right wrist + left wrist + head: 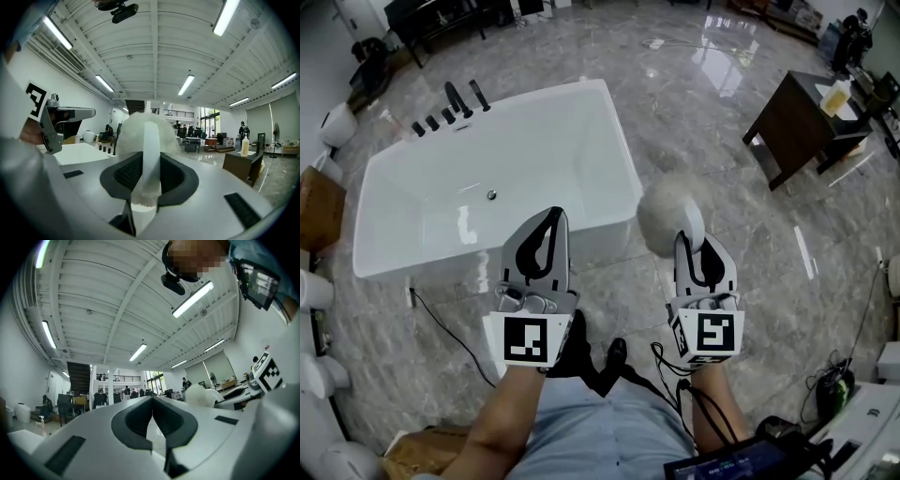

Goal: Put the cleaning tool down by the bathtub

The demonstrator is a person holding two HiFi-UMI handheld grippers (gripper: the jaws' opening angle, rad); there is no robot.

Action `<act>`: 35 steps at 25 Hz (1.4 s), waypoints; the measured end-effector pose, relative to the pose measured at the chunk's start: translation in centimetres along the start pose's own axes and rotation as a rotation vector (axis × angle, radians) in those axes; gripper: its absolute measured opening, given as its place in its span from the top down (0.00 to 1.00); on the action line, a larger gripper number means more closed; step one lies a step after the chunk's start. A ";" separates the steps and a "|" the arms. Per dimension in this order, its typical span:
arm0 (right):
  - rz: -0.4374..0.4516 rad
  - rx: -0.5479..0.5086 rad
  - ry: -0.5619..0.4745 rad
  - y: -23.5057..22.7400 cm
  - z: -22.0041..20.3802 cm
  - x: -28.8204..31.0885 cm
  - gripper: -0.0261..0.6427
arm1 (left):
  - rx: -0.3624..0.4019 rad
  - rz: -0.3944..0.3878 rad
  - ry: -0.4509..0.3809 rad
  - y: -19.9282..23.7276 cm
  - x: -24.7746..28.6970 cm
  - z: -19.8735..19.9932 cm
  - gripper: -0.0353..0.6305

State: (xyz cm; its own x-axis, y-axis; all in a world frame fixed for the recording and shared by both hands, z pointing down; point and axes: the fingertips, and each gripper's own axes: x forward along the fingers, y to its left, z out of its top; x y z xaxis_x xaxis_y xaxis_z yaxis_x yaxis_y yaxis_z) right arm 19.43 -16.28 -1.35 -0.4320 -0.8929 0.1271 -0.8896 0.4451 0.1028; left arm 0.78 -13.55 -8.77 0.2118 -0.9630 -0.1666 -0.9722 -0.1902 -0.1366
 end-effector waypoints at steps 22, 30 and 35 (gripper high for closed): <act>0.165 -0.009 0.209 5.4 -14.6 9.6 0.81 | -0.080 -0.022 0.201 3.9 2.7 -17.6 0.92; 0.226 -0.009 0.281 8.1 -22.4 11.4 0.81 | -0.112 -0.021 0.260 4.6 1.8 -25.3 0.92; 0.256 -0.020 0.317 9.5 -27.6 13.2 0.81 | -0.134 -0.011 0.288 5.1 1.5 -30.6 0.92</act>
State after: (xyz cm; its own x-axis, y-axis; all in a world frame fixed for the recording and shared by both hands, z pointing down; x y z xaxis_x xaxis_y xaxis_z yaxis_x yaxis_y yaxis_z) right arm 9.33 -21.91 28.51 -0.5692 -0.6891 0.4484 -0.7548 0.6542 0.0474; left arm -6.96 -21.77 20.15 0.2042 -0.9716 0.1200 -0.9785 -0.2061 -0.0036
